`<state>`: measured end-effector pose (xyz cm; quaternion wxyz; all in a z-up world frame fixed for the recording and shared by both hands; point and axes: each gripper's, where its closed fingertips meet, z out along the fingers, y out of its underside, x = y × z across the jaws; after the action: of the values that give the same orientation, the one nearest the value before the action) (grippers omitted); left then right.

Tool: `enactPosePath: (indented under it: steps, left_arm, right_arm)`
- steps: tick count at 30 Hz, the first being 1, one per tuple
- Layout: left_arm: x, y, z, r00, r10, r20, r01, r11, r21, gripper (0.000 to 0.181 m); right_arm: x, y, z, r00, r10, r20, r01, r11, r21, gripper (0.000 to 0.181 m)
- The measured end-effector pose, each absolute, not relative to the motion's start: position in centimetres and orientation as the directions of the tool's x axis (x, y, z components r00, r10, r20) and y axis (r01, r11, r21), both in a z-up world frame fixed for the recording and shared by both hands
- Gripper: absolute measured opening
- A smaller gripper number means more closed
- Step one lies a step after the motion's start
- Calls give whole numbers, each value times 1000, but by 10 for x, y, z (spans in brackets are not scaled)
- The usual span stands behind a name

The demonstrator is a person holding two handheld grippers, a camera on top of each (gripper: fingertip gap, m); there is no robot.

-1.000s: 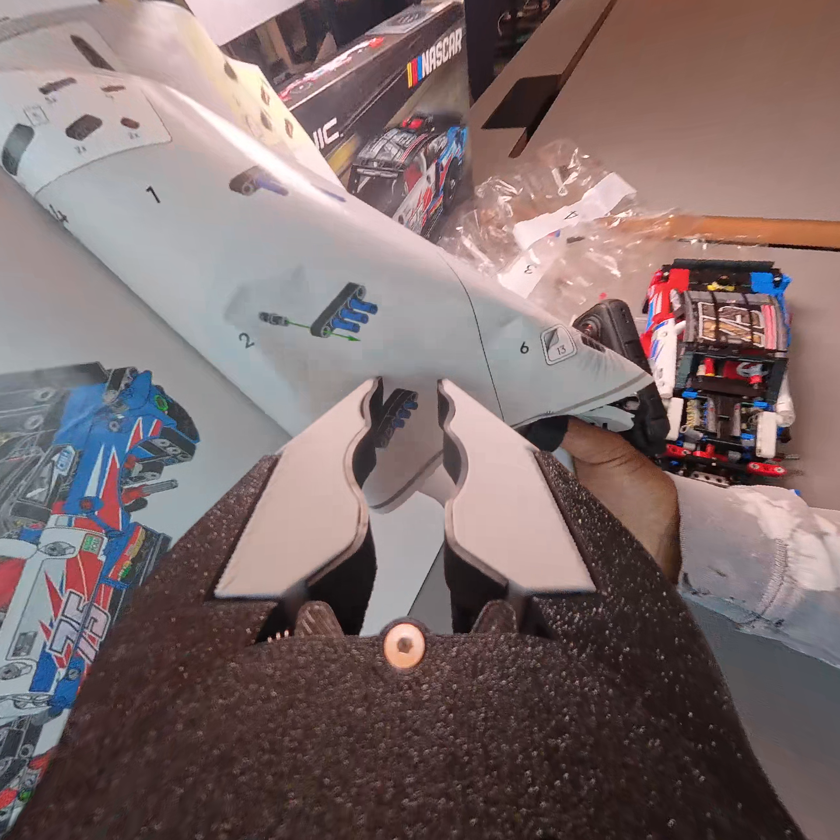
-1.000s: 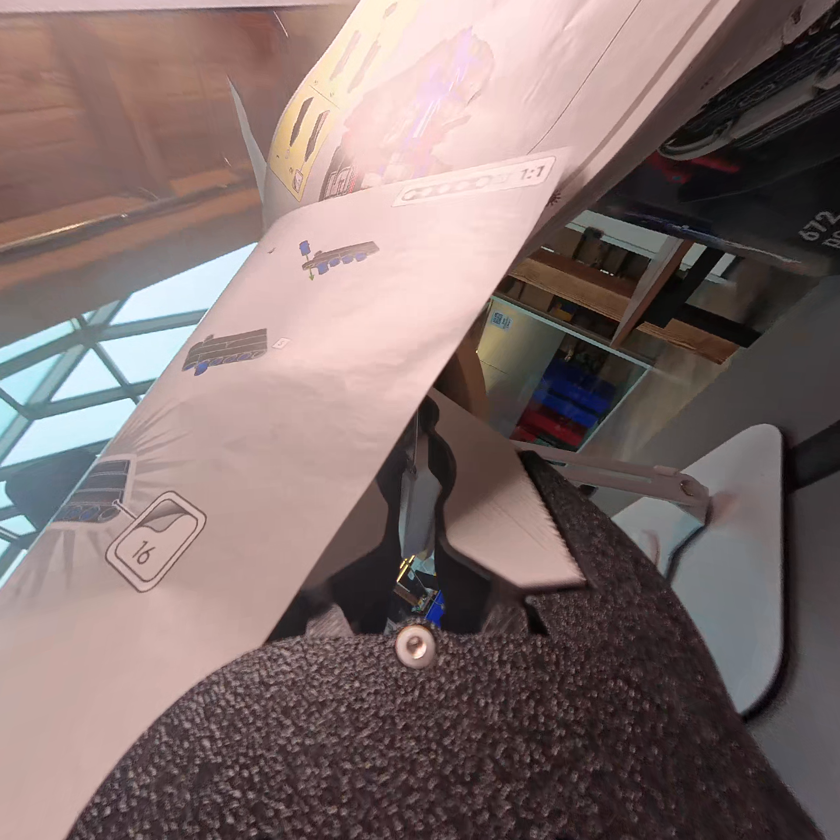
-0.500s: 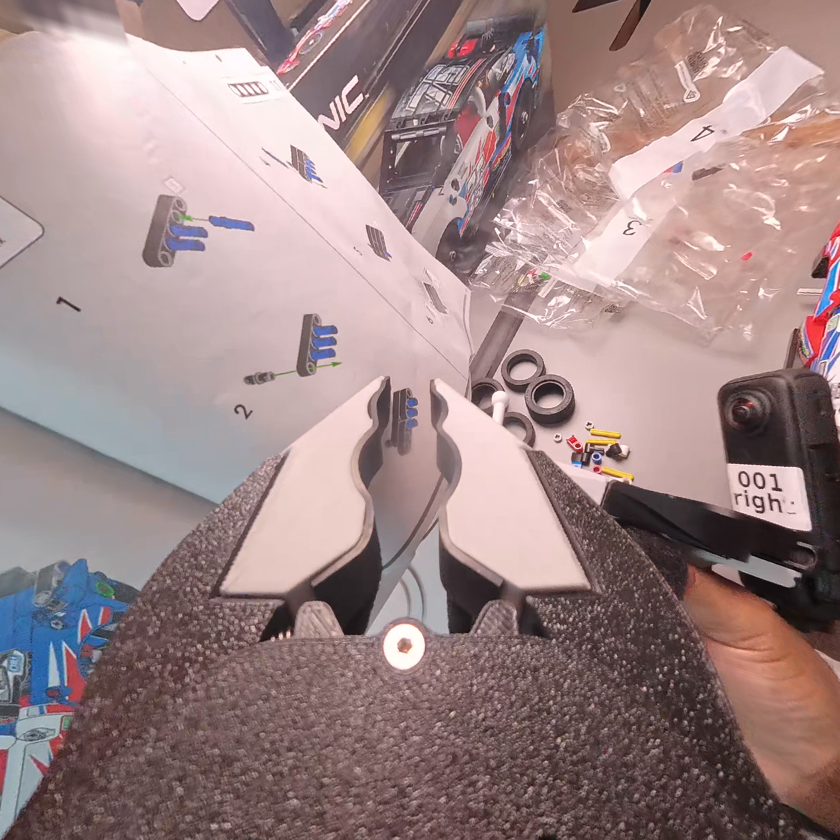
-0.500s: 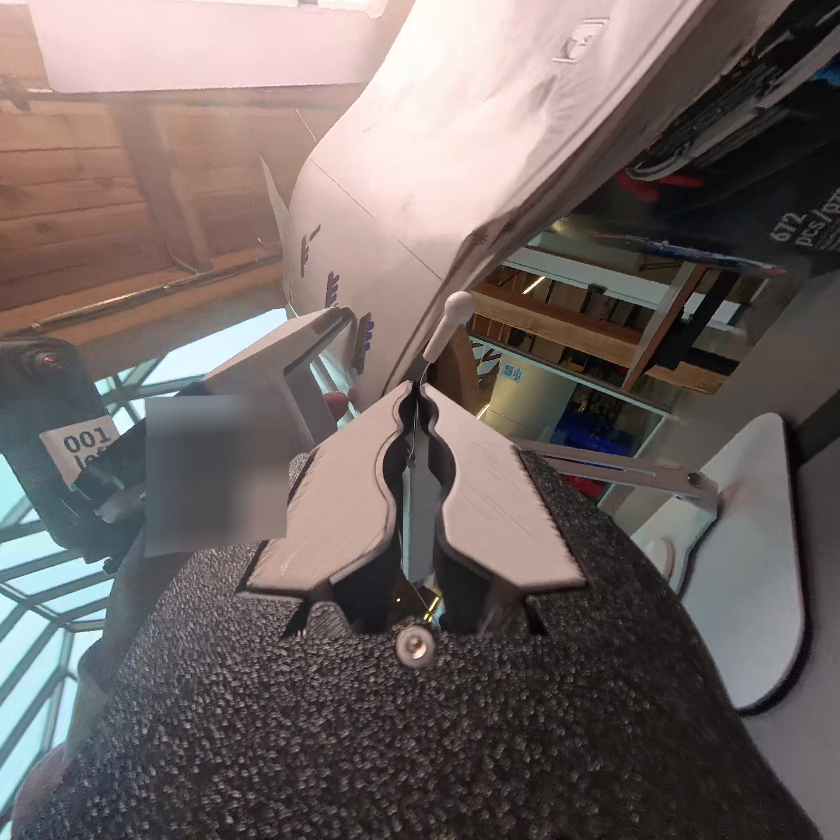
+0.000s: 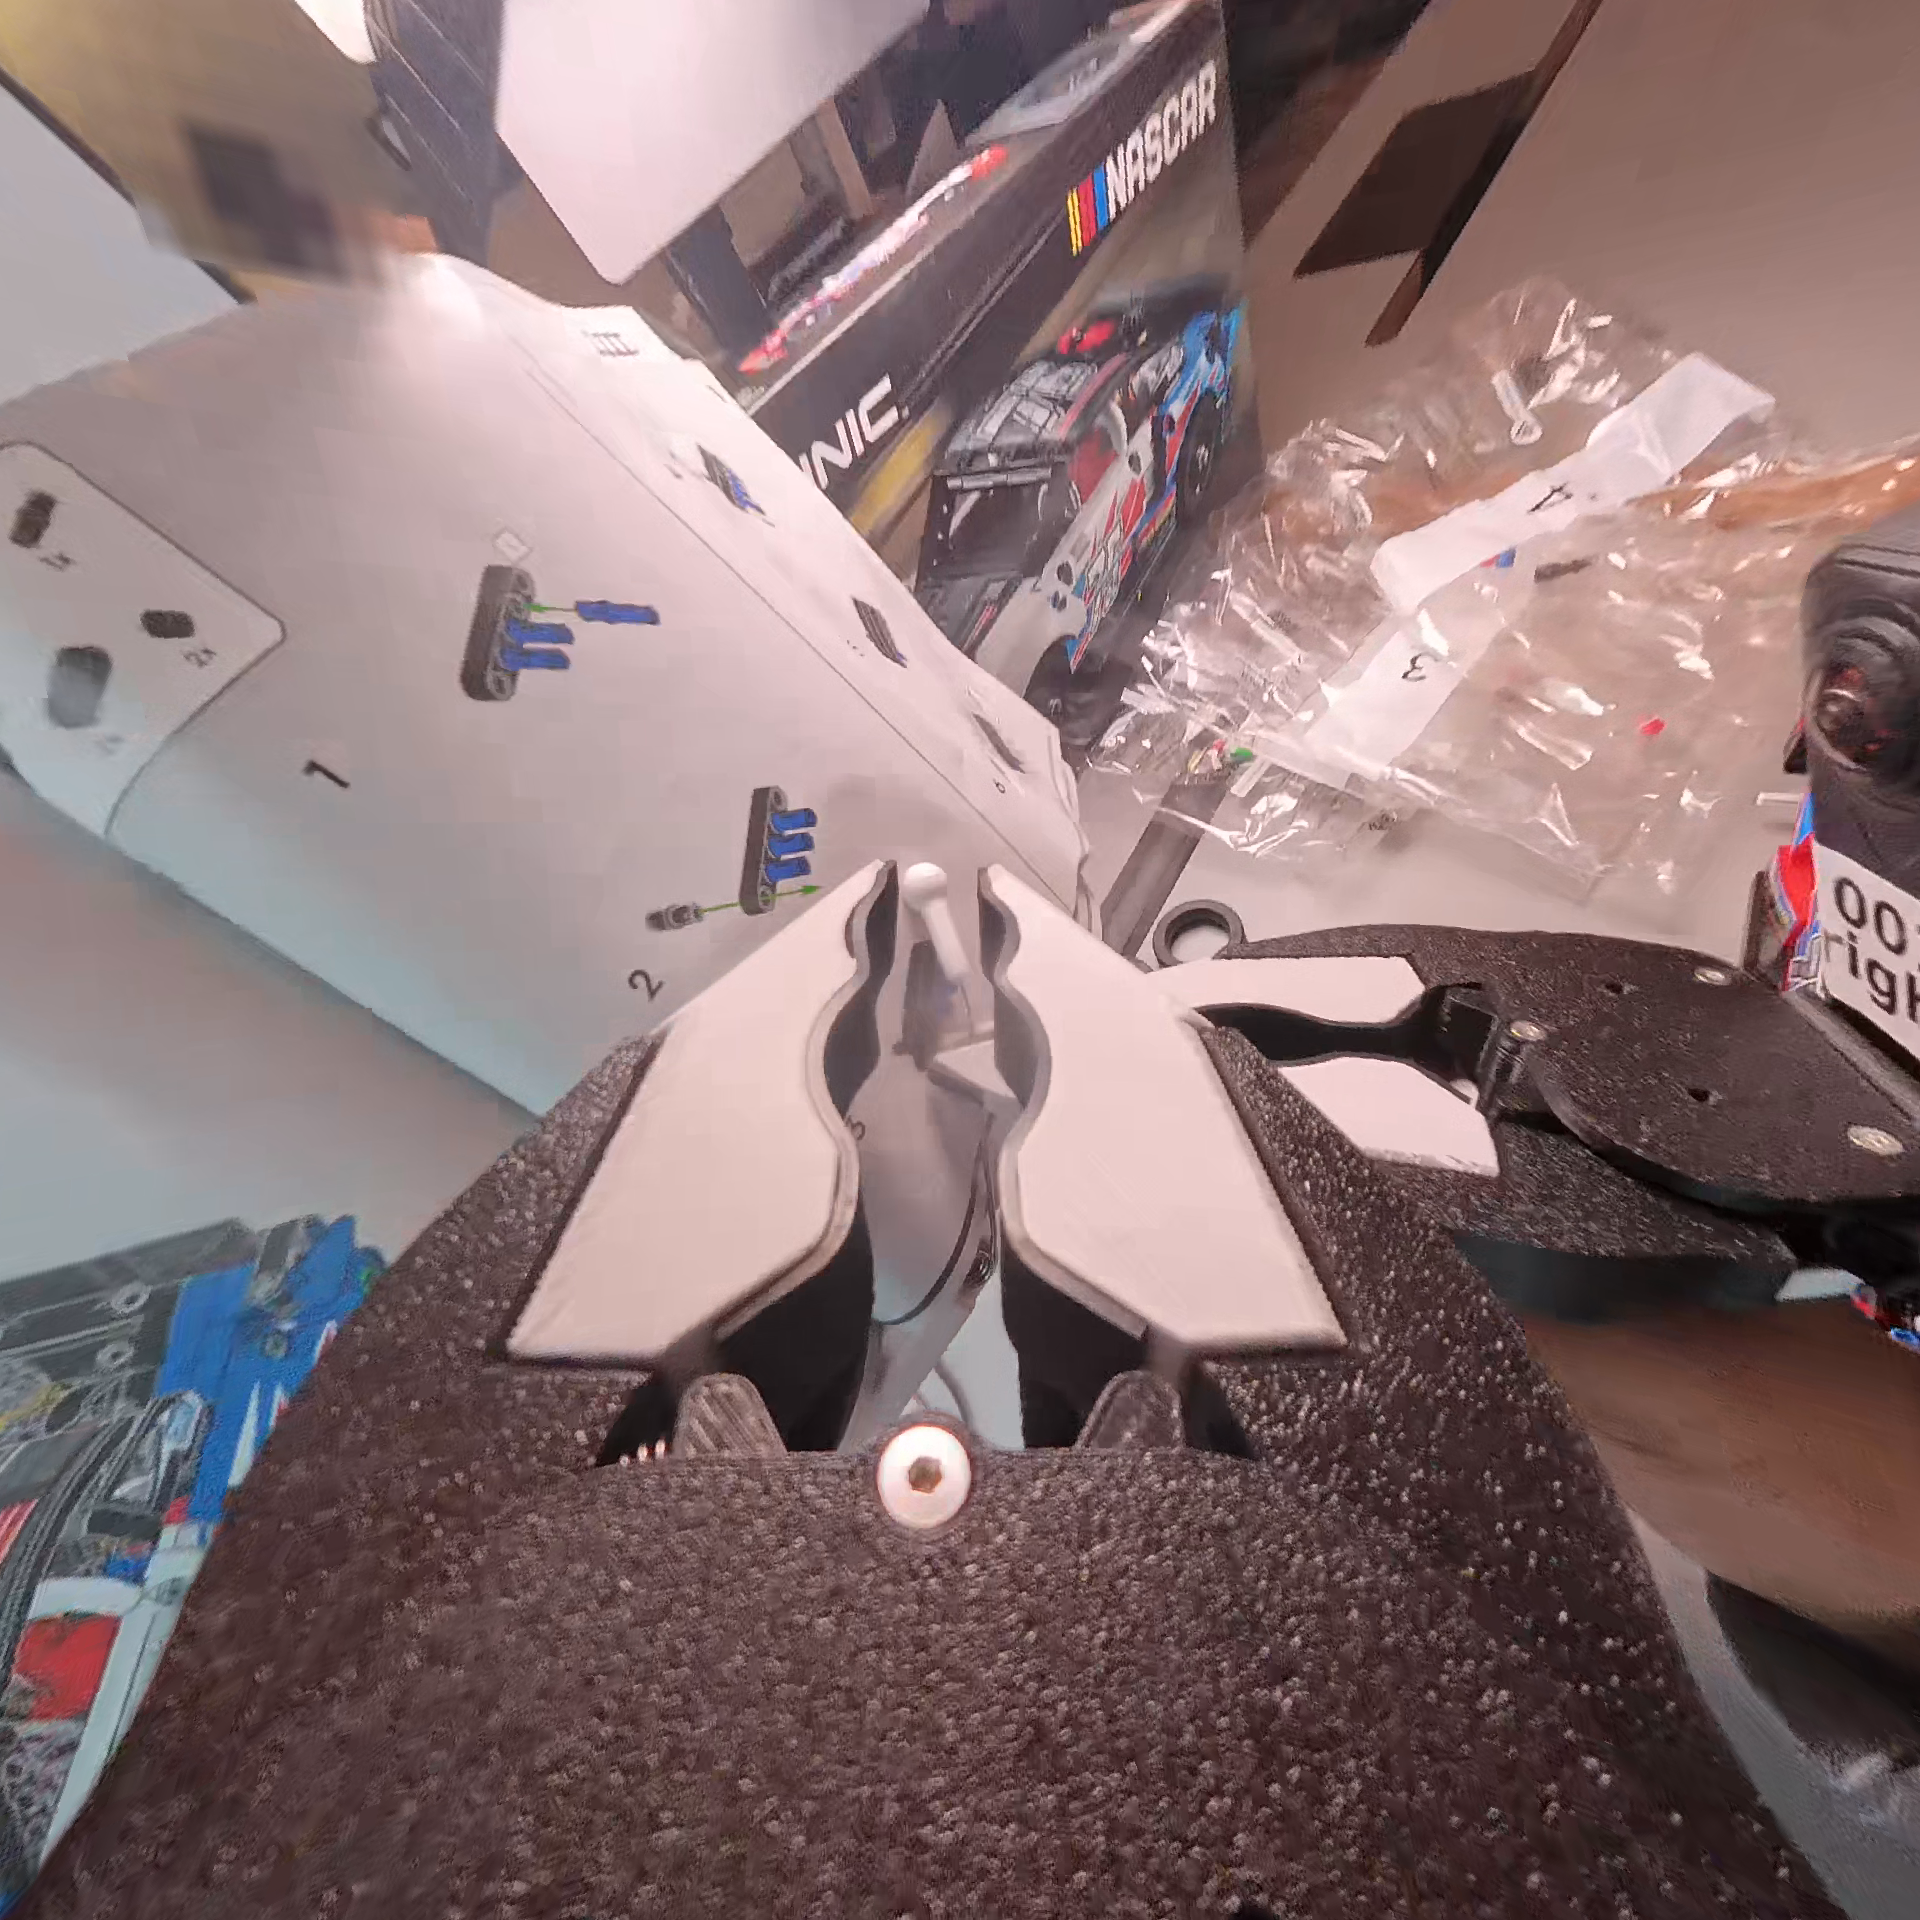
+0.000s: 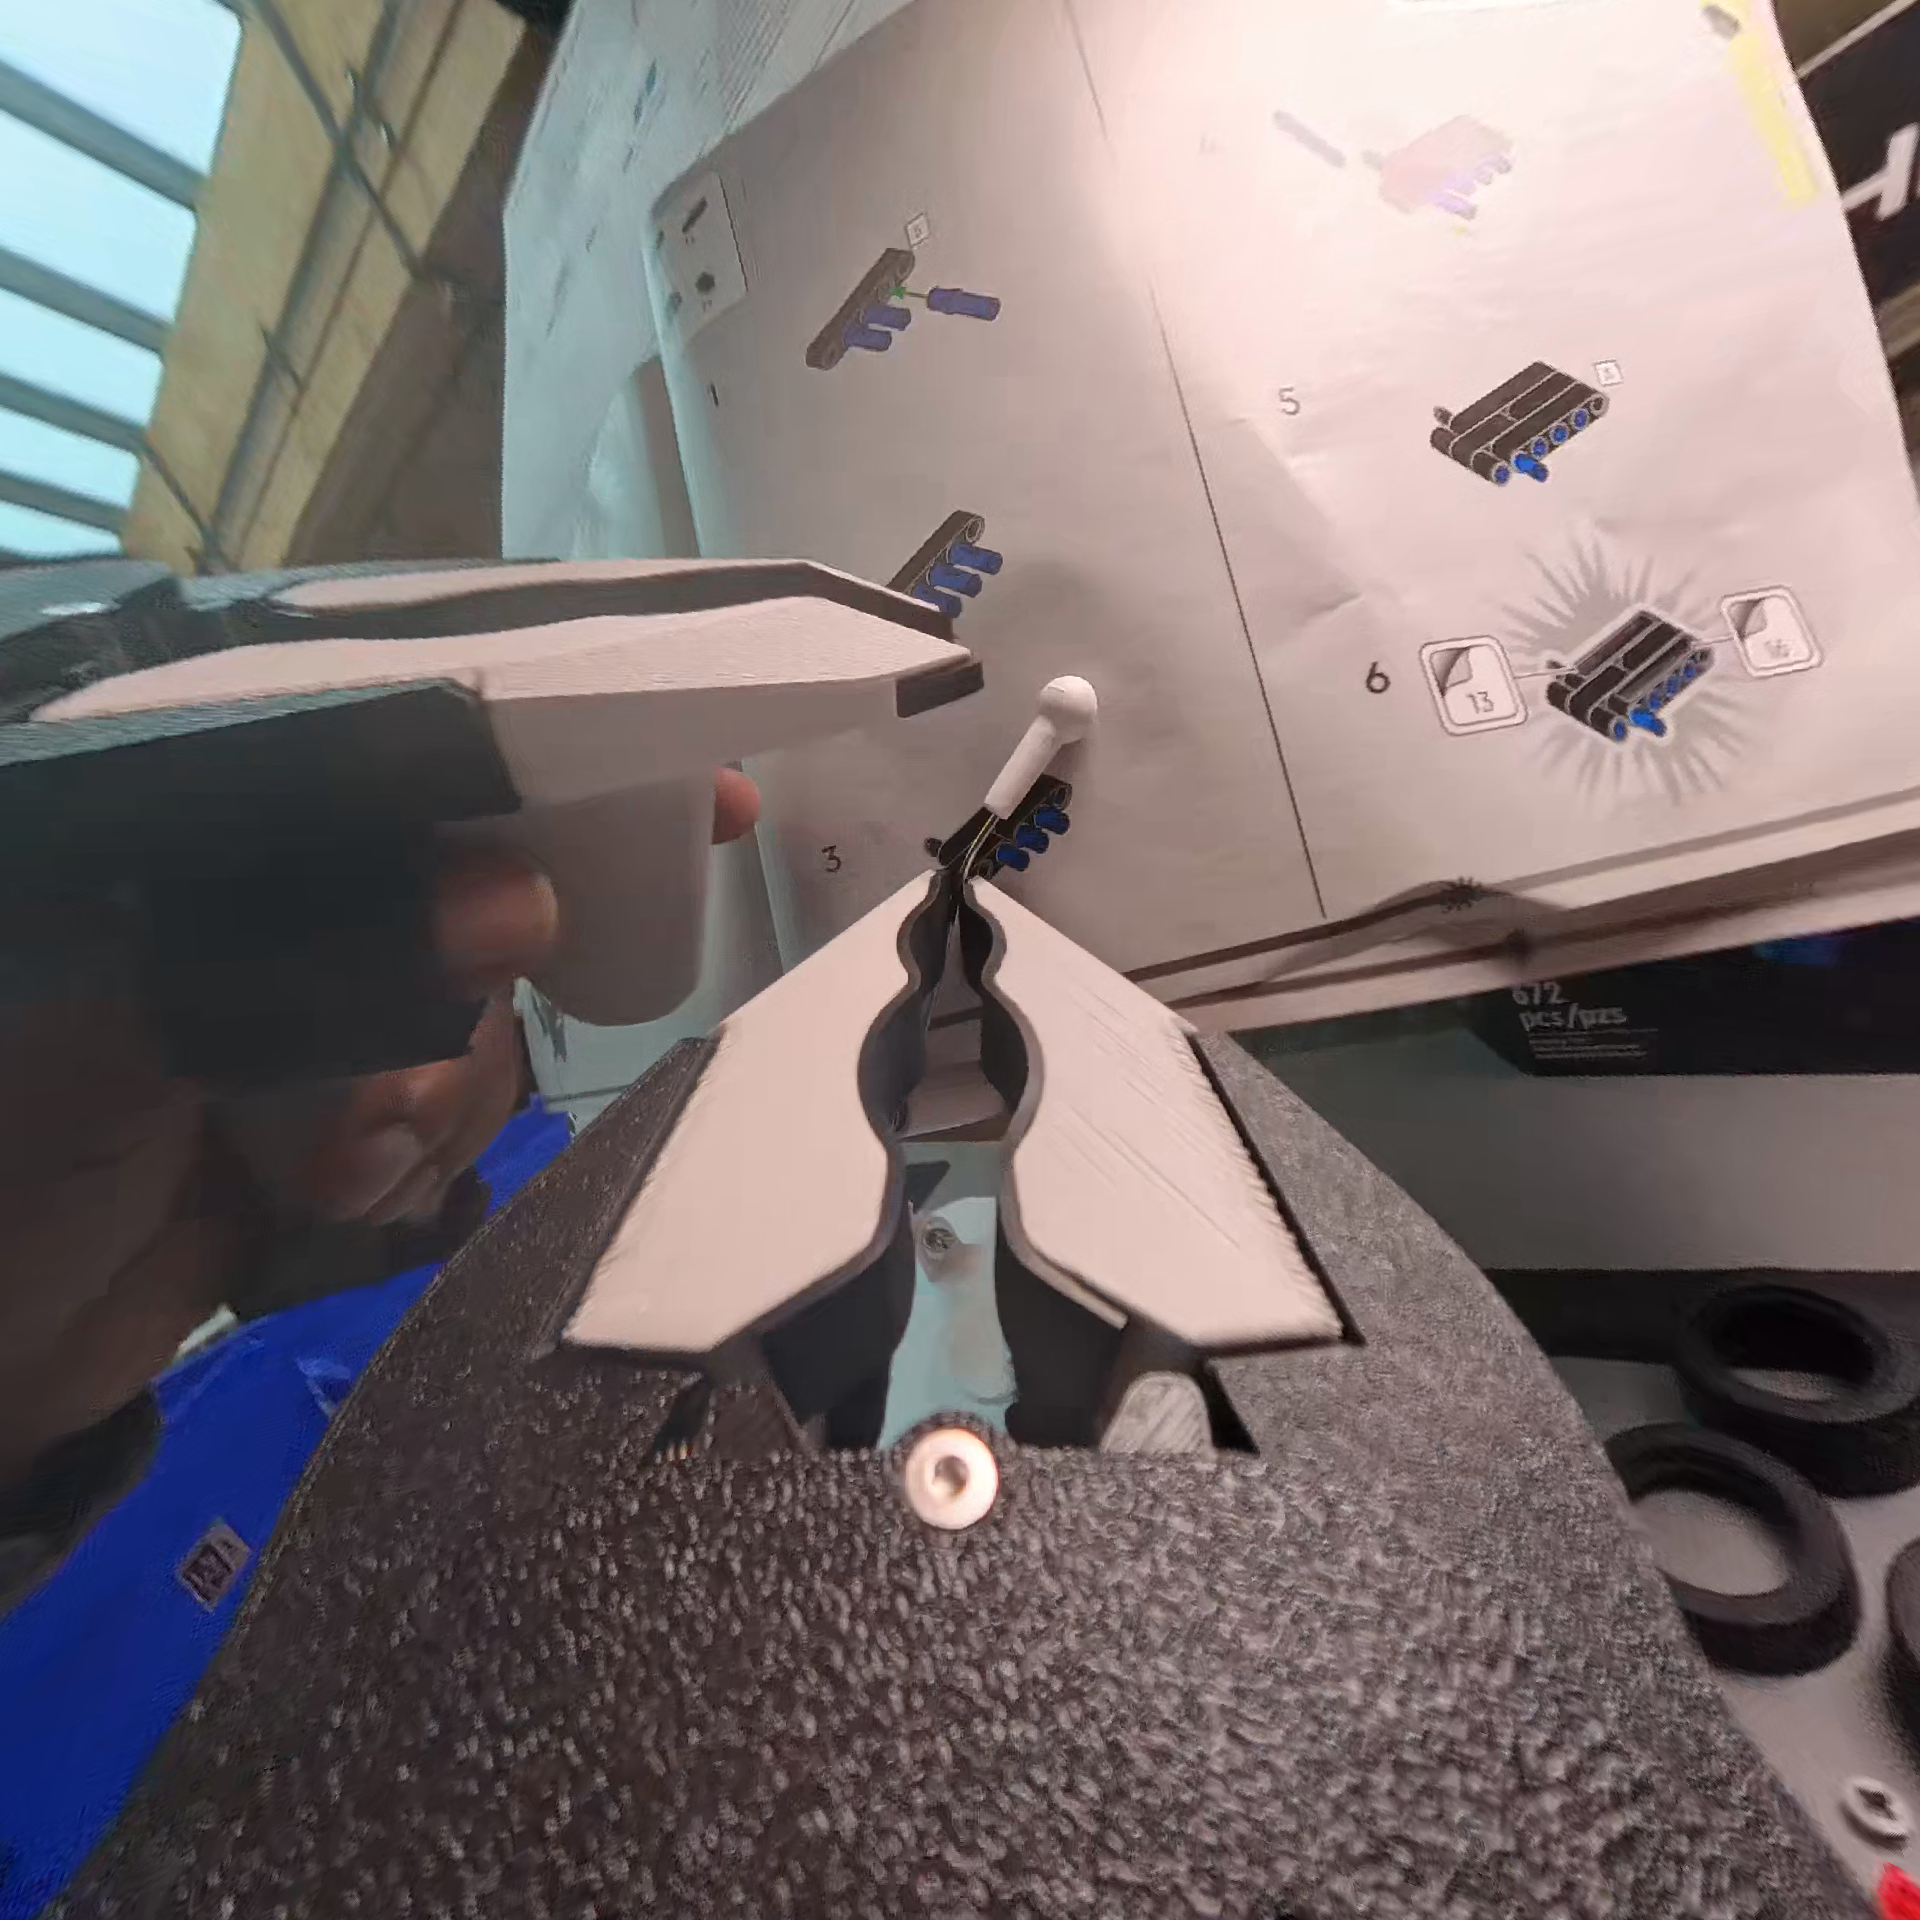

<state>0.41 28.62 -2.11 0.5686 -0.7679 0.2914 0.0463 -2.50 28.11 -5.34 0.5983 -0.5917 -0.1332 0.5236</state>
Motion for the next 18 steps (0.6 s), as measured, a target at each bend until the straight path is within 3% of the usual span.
enactPosePath:
  steps: [5, 12, 18]
  left_arm:
    - [-29, 261, -9, 851, -278, -445, -490, -117, -864, 15]
    - [-60, 266, -27, 858, -254, -447, -495, -168, -853, 1]
    - [-56, 266, -27, 854, -278, -439, -493, -169, -853, 3]
  right_arm:
    - [-30, 280, -51, 531, 810, -248, -242, -136, -961, 1]
    - [-35, 273, -45, 582, 805, -117, -146, -38, -989, 0]
    - [-46, 270, -42, 610, 791, 41, -22, 69, -997, 1]
